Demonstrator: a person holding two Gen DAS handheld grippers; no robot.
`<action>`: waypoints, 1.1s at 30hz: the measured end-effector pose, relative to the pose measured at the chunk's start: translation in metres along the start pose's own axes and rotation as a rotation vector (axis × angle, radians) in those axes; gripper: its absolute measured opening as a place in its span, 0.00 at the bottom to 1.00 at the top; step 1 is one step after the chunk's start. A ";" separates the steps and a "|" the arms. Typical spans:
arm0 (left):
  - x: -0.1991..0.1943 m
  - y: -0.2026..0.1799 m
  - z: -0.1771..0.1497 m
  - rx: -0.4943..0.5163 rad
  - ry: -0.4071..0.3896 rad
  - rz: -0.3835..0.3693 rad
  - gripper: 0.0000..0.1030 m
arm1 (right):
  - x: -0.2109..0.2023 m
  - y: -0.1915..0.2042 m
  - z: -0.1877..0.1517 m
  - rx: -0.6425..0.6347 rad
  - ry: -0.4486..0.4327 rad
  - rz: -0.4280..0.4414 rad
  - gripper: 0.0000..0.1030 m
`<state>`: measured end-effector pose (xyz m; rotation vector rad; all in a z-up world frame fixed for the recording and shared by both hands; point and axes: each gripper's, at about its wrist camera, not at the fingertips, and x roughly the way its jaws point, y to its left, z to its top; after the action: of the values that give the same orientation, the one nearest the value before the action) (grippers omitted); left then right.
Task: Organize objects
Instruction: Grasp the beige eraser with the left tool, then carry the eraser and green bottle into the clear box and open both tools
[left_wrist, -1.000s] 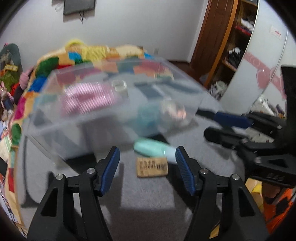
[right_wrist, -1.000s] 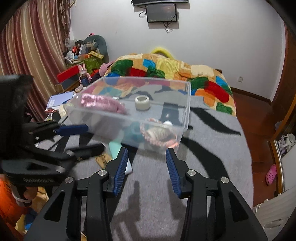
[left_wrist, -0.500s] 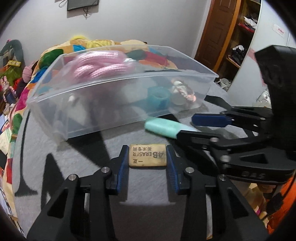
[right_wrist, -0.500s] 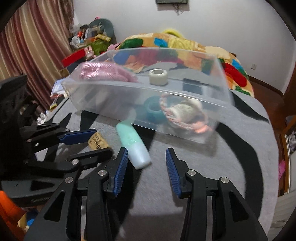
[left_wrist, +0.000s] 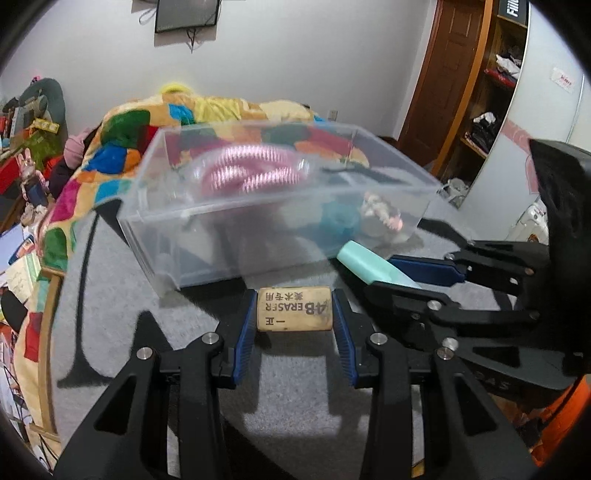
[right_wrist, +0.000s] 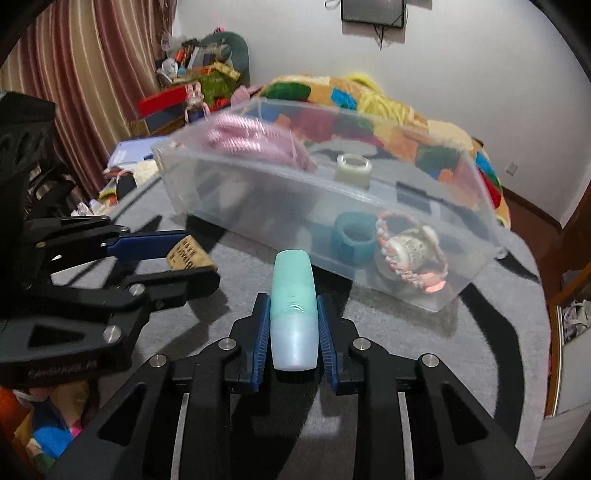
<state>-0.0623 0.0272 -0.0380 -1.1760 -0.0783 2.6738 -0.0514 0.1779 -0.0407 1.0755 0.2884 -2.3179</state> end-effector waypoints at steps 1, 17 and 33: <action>-0.003 0.000 0.003 0.001 -0.012 0.001 0.38 | -0.008 0.000 0.002 0.002 -0.022 0.002 0.22; -0.021 -0.015 0.080 0.027 -0.157 0.005 0.38 | -0.049 -0.043 0.055 0.158 -0.185 -0.071 0.22; 0.047 -0.016 0.102 0.029 -0.047 0.048 0.38 | 0.007 -0.078 0.055 0.248 -0.079 -0.100 0.22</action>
<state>-0.1650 0.0575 -0.0011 -1.1213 -0.0189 2.7352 -0.1349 0.2167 -0.0128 1.1044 0.0243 -2.5283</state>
